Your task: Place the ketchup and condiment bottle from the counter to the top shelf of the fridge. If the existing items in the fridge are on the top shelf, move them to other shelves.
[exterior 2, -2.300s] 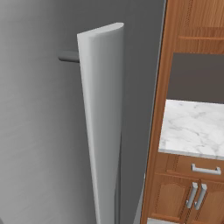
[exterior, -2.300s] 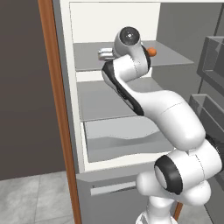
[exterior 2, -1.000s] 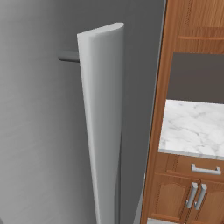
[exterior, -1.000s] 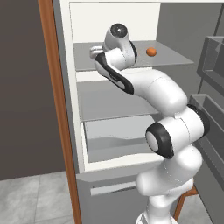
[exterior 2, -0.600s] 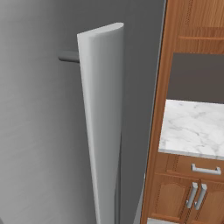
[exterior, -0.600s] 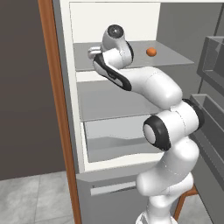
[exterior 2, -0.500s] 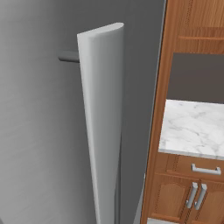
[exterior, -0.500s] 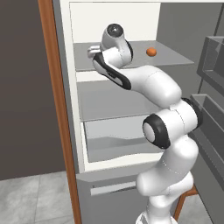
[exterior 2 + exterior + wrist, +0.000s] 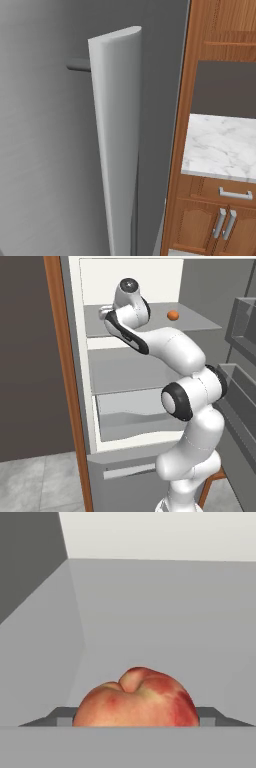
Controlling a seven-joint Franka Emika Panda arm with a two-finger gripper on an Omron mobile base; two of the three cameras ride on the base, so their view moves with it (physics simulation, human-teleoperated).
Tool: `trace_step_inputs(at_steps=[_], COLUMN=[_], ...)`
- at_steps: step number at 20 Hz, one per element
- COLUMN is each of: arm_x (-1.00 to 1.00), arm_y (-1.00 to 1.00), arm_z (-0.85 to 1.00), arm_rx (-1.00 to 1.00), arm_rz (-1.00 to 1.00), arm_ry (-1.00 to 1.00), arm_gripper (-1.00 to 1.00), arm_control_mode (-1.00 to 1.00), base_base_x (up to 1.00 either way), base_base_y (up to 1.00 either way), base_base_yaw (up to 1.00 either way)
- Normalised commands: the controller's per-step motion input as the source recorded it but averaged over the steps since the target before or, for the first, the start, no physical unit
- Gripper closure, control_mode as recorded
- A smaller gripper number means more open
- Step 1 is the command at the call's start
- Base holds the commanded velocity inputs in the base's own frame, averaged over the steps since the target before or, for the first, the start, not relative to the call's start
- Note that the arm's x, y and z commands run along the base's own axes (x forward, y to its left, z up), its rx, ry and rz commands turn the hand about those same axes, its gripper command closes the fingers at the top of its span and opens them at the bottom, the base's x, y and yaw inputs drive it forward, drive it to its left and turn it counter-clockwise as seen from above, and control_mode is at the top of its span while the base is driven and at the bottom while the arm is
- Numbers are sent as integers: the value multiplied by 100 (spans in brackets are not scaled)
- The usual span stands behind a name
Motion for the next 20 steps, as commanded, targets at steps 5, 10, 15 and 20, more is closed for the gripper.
trace_step_inputs(at_steps=[5, 10, 15, 20], arm_x=[1, -20, -73, -100], arm_y=[0, 0, 0, -13], arm_z=[-7, 0, 13, 43], arm_rx=[0, 0, 1, 4], arm_rz=[0, 0, 0, 0], arm_ry=[-2, -11, -36, -35], arm_gripper=[100, 100, 100, 100], arm_control_mode=[-100, -100, -100, -100], base_base_x=[0, 0, 0, 0], base_base_y=[0, 0, 0, 0], base_base_yaw=[0, 0, 0, 0])
